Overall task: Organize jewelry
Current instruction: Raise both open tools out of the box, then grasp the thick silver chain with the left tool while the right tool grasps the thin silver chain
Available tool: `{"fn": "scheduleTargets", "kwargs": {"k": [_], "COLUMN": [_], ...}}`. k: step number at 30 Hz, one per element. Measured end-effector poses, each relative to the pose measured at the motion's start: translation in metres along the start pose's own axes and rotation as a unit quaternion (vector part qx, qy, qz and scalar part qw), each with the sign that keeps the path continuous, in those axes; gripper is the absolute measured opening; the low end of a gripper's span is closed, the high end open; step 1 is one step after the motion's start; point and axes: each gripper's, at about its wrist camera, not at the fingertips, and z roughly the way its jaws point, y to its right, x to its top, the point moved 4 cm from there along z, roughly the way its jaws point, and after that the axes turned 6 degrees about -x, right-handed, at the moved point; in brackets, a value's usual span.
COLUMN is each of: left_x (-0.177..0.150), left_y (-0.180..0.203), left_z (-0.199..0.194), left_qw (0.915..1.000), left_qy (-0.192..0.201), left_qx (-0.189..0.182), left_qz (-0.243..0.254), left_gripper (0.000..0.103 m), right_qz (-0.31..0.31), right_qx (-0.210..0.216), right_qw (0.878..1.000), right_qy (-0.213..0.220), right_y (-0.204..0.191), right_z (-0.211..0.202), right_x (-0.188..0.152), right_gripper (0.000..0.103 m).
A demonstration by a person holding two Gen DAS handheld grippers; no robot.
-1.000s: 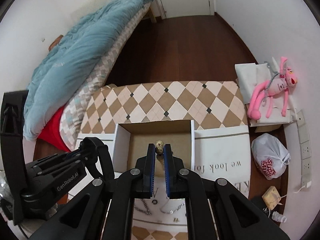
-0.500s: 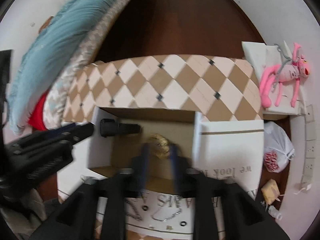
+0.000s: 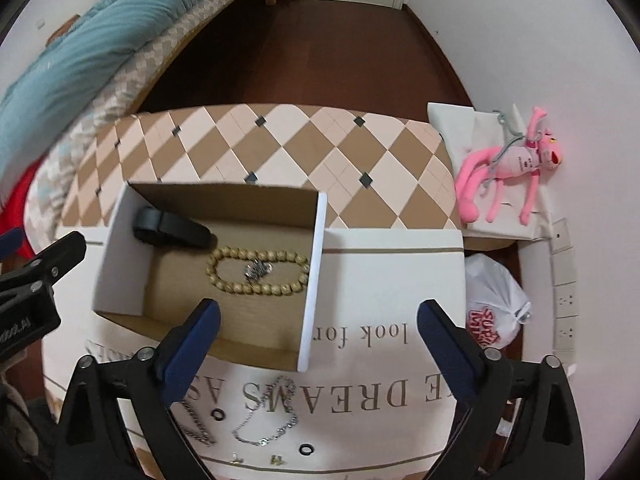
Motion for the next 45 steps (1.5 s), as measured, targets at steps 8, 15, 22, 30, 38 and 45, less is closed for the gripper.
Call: {"fn": "scheduleTargets", "kwargs": {"k": [8,15,22,30,38,45], "left_x": [-0.014,-0.021,-0.033,-0.048,-0.071,-0.109], "left_y": [0.003,-0.001,-0.004,-0.006,-0.010,-0.010], "left_z": [-0.006,-0.031,-0.066,-0.108,-0.121,-0.052], "left_qw": [0.9999,0.9995,0.9985,0.9965,0.9971,0.9989], "left_qy": [0.003,0.022,0.045,0.074,0.065,-0.003], "left_qx": [-0.007,-0.013,-0.019,-0.030,-0.022,-0.021], "left_qz": [-0.011,-0.021,-0.023,-0.024,-0.032,-0.043], "left_gripper": [0.103,0.103,0.103,0.103,0.103,0.102], "right_qz": [0.013,0.019,0.020,0.031,0.052,0.082], "right_qx": [-0.001,0.004,0.007,0.020,0.055,0.062], "right_qw": [1.000,0.999,0.998,0.994,0.992,0.994], "right_qy": [0.010,0.029,0.062,0.100,0.105,0.032], "right_y": [-0.003,-0.001,0.000,0.005,0.009,0.021], "right_z": [-0.005,-0.030,-0.068,-0.116,-0.143,-0.077], "right_x": [-0.011,-0.018,-0.033,-0.048,-0.075,-0.111], "right_gripper": [0.103,0.103,0.103,0.103,0.103,0.102]}}
